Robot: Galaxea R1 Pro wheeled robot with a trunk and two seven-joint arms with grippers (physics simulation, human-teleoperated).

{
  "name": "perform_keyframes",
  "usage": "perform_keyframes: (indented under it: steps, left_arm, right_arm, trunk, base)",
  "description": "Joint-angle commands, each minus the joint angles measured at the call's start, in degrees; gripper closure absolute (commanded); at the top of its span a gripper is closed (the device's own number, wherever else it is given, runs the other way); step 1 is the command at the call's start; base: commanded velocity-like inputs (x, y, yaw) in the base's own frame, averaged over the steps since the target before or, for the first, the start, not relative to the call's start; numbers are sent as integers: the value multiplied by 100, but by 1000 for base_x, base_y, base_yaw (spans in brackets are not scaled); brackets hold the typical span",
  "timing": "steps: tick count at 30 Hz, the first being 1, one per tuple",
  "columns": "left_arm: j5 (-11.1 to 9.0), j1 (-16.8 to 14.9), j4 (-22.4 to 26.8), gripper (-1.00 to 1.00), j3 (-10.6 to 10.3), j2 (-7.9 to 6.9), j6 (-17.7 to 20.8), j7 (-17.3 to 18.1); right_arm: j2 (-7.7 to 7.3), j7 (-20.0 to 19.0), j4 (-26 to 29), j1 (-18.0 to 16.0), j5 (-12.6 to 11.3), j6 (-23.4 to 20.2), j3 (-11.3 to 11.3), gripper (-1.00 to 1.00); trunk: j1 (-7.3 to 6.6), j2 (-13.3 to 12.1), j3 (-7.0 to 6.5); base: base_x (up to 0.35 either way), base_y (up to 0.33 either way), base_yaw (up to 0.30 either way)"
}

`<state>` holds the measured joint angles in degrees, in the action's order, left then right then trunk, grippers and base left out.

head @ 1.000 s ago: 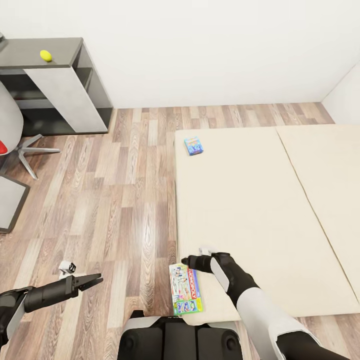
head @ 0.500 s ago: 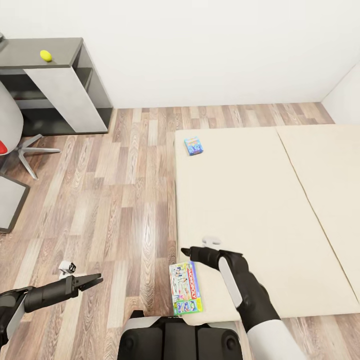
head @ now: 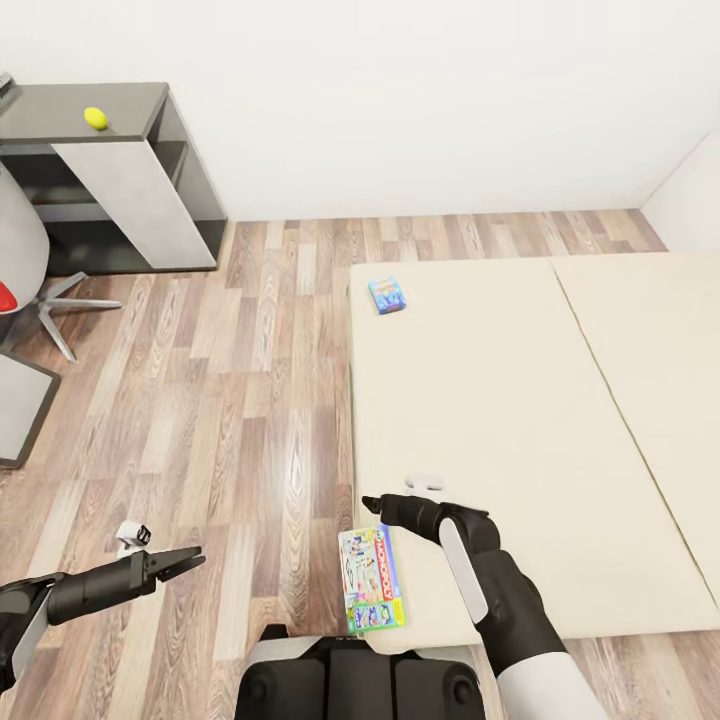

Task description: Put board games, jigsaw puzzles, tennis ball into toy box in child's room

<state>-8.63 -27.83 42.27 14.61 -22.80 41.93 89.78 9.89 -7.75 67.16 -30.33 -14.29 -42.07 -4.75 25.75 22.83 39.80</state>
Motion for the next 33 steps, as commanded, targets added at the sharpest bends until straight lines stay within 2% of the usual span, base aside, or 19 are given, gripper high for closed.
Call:
perform_keyframes:
  steps: [1, 15, 33]
  left_arm:
    - [2, -2, 1, -100, 1, -2, 61, 22]
    - [2, 1, 1, -100, -2, 0, 77, 22]
    - [3, -1, 1, -100, -2, 4, 75, 22]
  right_arm:
    - [-1, -25, 4, -1, 20, -24, 7, -100]
    - [-37, -33, -2, 0, 7, -8, 17, -100]
    - [-30, -34, -10, 0, 5, 1, 15, -100]
  trunk:
    - [4, 8, -3]
    - [4, 8, -113]
    - [4, 8, -232]
  base:
    - [0, 0, 44]
    - [0, 0, 117]
    - [0, 0, 11]
